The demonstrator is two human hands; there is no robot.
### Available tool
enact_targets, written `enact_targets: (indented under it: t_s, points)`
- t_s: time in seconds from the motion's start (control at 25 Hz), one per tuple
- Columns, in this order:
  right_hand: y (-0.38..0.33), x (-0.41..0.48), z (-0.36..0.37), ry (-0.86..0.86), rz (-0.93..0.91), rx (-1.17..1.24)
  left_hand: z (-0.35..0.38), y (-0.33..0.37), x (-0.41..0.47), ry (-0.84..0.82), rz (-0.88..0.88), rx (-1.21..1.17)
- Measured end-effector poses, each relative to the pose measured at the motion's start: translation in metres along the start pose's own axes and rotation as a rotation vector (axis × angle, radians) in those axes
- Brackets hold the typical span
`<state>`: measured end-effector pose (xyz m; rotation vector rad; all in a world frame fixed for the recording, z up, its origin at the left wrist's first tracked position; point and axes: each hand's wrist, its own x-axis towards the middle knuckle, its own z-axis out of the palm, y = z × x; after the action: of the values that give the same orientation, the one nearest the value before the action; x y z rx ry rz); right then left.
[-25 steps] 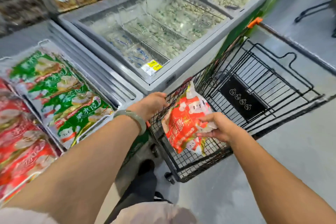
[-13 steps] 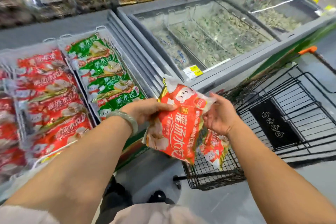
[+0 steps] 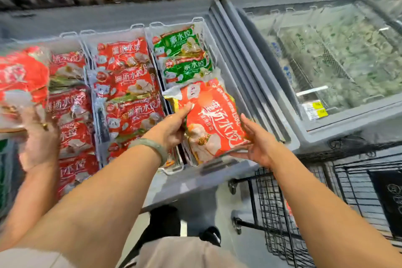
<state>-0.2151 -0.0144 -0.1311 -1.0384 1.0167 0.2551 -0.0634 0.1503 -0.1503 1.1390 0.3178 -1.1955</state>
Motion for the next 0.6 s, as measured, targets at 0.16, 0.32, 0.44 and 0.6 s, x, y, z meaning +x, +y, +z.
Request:
enact_targets:
  t_s: [0.16,0.32,0.44,0.6]
  points:
    - [-0.013,0.039,0.067,-0.035,-0.013,0.302,-0.056,0.041,0.012,0.140,0.052,-0.187]
    - [-0.016,0.071,0.124,-0.095,0.038,0.218,-0.098,0.058,0.027,0.218,0.057,-0.312]
    - [-0.014,0.097,0.162,-0.071,0.074,0.264,-0.117,0.063,0.030,0.267,0.044,-0.383]
    - [-0.024,0.132,0.188,-0.032,-0.023,0.242,-0.141,0.068,0.027,0.327,0.022,-0.364]
